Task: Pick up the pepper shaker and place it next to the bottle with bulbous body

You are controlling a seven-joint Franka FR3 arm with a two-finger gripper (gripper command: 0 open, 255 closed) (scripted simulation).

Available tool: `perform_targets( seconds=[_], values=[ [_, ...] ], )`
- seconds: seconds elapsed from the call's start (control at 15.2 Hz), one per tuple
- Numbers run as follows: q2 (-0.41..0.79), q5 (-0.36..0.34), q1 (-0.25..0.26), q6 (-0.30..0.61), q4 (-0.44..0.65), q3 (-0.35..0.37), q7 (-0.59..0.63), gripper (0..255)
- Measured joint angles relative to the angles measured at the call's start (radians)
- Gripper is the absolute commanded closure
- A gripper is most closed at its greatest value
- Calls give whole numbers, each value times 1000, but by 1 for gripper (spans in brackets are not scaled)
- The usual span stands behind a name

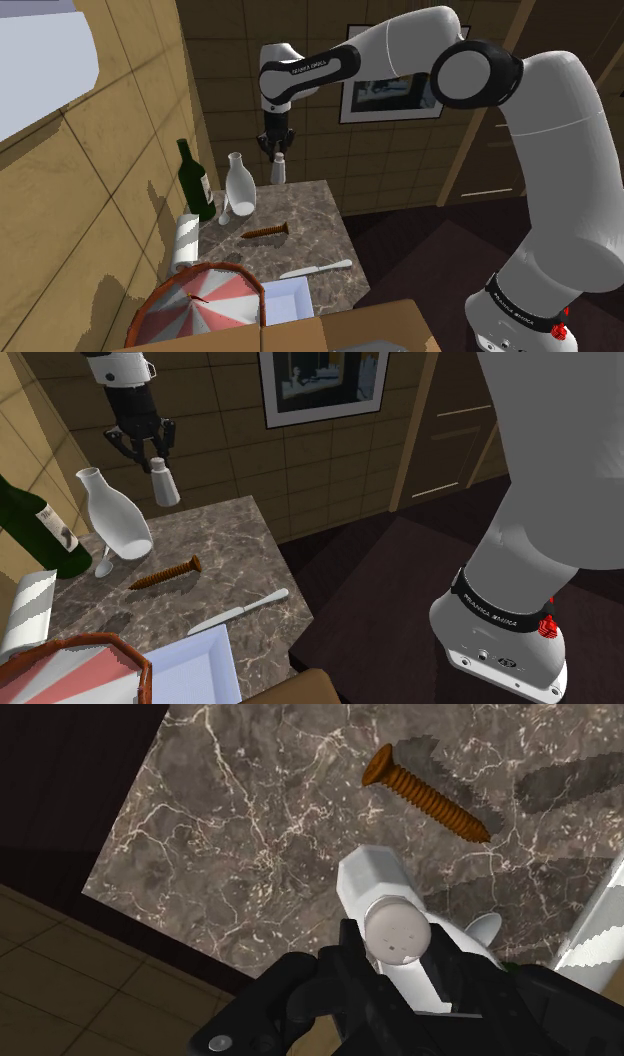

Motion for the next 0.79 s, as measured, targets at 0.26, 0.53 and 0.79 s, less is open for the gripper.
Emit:
perform_targets(
  seconds=[0.26,0.53,0.79],
  values=[
    [19,-4,2,43,-25,-3,2,255],
    [40,-8,1,81,-42,-6,1,255],
    [63,-13,2,125,-63,-10,2,255]
  ],
)
